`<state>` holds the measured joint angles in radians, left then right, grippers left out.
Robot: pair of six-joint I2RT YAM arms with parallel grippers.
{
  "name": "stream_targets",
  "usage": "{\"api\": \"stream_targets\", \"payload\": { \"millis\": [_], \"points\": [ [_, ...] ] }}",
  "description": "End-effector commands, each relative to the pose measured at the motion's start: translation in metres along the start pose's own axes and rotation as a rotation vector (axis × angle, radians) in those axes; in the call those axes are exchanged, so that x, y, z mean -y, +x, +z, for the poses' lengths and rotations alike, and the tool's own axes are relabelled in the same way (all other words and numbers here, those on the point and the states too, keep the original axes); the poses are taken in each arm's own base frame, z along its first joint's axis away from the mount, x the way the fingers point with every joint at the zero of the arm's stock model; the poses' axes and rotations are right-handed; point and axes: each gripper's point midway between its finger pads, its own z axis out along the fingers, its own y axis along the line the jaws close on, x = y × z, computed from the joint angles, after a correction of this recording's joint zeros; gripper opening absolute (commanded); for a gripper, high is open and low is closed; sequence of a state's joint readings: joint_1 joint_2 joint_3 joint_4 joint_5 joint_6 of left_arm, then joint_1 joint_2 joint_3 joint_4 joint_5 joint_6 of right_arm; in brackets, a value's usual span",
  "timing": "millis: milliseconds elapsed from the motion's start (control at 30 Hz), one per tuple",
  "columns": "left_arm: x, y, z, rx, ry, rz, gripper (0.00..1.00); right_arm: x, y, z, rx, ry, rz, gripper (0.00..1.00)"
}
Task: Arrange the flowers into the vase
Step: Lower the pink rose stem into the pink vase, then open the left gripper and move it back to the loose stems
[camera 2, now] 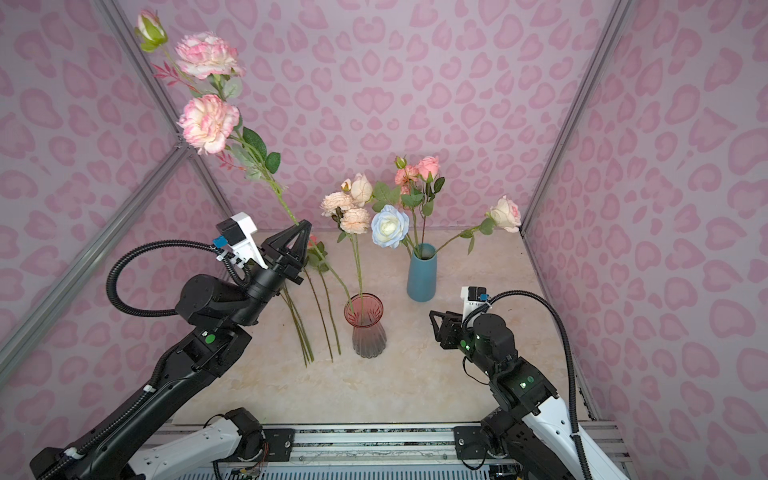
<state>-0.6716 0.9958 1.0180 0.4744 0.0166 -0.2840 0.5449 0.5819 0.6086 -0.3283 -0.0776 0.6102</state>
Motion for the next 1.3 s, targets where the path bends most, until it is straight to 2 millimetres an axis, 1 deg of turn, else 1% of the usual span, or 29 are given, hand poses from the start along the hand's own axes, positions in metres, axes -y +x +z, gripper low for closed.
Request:
{"api": "stream_targets", "payload": {
  "millis": [0,167,400,467,500,533,567,633,667,700,867,967,1067,1133,1200,1267],
  "points": [
    [-0.005,0.007,0.006,0.047,-0.041,0.038,0.03,0.003,-0.001,-0.003,0.015,0.013,-0.007,0.53],
    [-0.017,0.051,0.010,-0.038,-0.095,0.053,0.03,0.006,0.002,-0.003,0.011,0.018,-0.010,0.53],
    [-0.019,0.101,0.010,-0.159,-0.122,0.051,0.04,0.008,0.004,-0.002,0.007,0.025,-0.020,0.54],
    [-0.017,0.111,0.011,-0.196,-0.123,0.055,0.08,0.008,0.005,-0.001,0.007,0.021,-0.019,0.55],
    [-0.015,0.116,0.010,-0.216,-0.119,0.055,0.14,0.008,0.005,-0.001,0.008,0.022,-0.014,0.56],
    [-0.015,0.121,0.010,-0.239,-0.120,0.058,0.16,0.007,0.003,-0.001,0.014,0.014,-0.010,0.56],
    [-0.013,0.124,0.009,-0.253,-0.119,0.065,0.19,0.004,0.001,-0.002,0.019,0.005,-0.006,0.57],
    [-0.011,0.129,0.006,-0.284,-0.121,0.081,0.31,0.001,-0.002,-0.003,0.028,-0.007,-0.003,0.57],
    [-0.010,0.129,0.004,-0.295,-0.123,0.086,0.39,0.000,-0.003,-0.003,0.029,-0.008,-0.002,0.57],
    [-0.010,0.130,0.003,-0.310,-0.126,0.090,0.42,0.000,-0.004,-0.003,0.031,-0.007,-0.006,0.56],
    [-0.010,0.130,-0.011,-0.365,-0.130,0.101,0.44,0.000,-0.003,-0.002,0.032,-0.012,-0.004,0.56],
    [-0.012,0.127,-0.025,-0.378,-0.145,0.096,0.45,0.000,-0.003,-0.001,0.033,-0.016,-0.002,0.56],
    [-0.019,0.132,-0.043,-0.426,-0.178,0.108,0.48,-0.001,-0.003,0.000,0.030,-0.018,-0.006,0.56],
    [-0.024,0.132,-0.054,-0.439,-0.203,0.117,0.48,-0.001,-0.003,0.000,0.030,-0.020,-0.009,0.56],
    [-0.025,0.131,-0.063,-0.445,-0.208,0.106,0.49,-0.001,-0.003,0.000,0.030,-0.017,-0.014,0.56],
    [-0.022,0.125,-0.068,-0.446,-0.196,0.093,0.48,-0.001,-0.003,0.001,0.029,-0.014,-0.017,0.56]
  ]
}}
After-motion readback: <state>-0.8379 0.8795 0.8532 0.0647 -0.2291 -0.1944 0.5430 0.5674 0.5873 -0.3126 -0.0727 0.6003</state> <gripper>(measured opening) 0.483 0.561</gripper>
